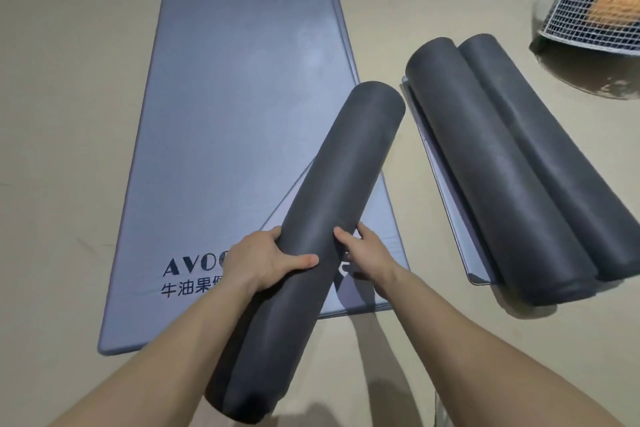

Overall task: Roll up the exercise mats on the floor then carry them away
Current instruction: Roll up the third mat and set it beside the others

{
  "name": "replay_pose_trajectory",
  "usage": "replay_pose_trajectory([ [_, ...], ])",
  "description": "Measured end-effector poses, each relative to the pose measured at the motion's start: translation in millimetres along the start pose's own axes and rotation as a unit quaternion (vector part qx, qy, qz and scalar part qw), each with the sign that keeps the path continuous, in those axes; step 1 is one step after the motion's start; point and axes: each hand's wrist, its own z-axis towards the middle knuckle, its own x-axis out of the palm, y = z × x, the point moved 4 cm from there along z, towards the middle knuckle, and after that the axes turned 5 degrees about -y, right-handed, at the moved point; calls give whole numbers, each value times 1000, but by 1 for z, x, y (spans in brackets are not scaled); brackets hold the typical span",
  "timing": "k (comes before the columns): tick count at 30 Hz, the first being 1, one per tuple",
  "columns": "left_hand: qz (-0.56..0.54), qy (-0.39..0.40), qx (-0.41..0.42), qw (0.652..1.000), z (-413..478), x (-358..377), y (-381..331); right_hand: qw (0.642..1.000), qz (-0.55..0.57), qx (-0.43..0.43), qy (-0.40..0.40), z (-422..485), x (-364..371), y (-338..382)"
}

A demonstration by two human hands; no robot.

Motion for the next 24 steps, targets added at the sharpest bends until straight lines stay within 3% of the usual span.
replay_pose_trajectory([
  [7, -147, 27, 6, 989, 21, 24, -51, 996, 41, -44, -70, 24, -41, 14],
  [13, -342, 45, -4, 939, 54, 74, -134, 981, -104, -89, -135, 60, -127, 50],
  [19, -382, 36, 5, 924, 86, 101, -191, 954, -227, -67, -183, 83, -175, 72],
  [24, -444, 103, -6, 890, 106, 137, -225, 920, -294, -85, -246, 95, -203, 68],
])
